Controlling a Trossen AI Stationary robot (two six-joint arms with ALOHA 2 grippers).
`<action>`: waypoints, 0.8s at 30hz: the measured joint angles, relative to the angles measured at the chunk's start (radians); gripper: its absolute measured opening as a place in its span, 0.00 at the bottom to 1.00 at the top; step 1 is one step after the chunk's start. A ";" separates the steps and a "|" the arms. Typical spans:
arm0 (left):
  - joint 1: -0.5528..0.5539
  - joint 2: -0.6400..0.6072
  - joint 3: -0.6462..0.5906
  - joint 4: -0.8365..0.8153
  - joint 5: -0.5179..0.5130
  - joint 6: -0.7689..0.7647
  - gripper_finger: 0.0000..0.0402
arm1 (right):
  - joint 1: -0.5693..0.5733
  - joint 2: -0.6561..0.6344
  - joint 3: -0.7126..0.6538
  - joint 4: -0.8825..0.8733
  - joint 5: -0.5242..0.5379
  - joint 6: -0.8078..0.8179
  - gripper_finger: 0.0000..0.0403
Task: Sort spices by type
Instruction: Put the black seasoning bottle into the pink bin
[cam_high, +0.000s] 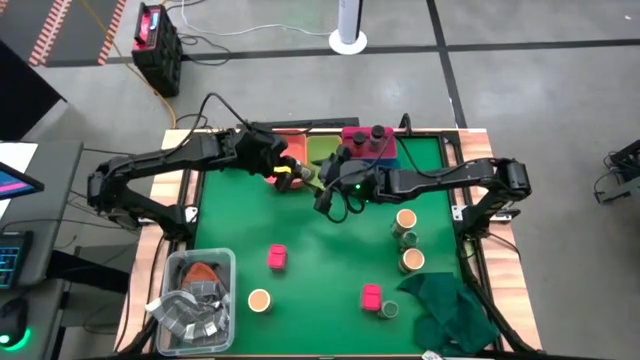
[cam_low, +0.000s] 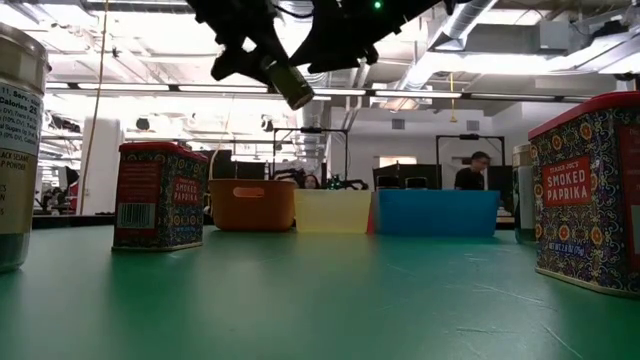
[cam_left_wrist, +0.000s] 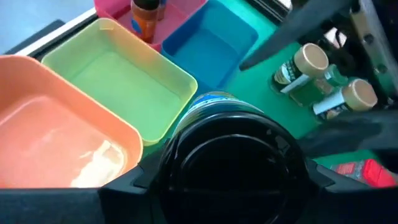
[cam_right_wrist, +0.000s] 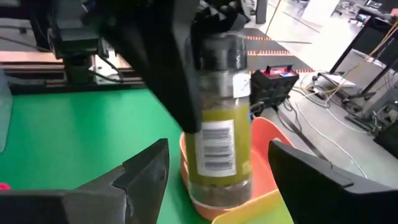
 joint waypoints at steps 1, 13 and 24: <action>0.000 0.002 0.000 0.022 -0.003 -0.012 0.50 | 0.000 0.000 0.000 0.000 0.000 -0.009 0.75; -0.005 0.032 0.054 0.060 -0.010 -0.122 0.50 | -0.006 0.000 0.000 0.008 0.054 -0.166 0.74; -0.018 0.030 0.062 0.097 -0.007 -0.122 0.51 | -0.034 0.001 0.000 0.012 0.054 -0.146 0.66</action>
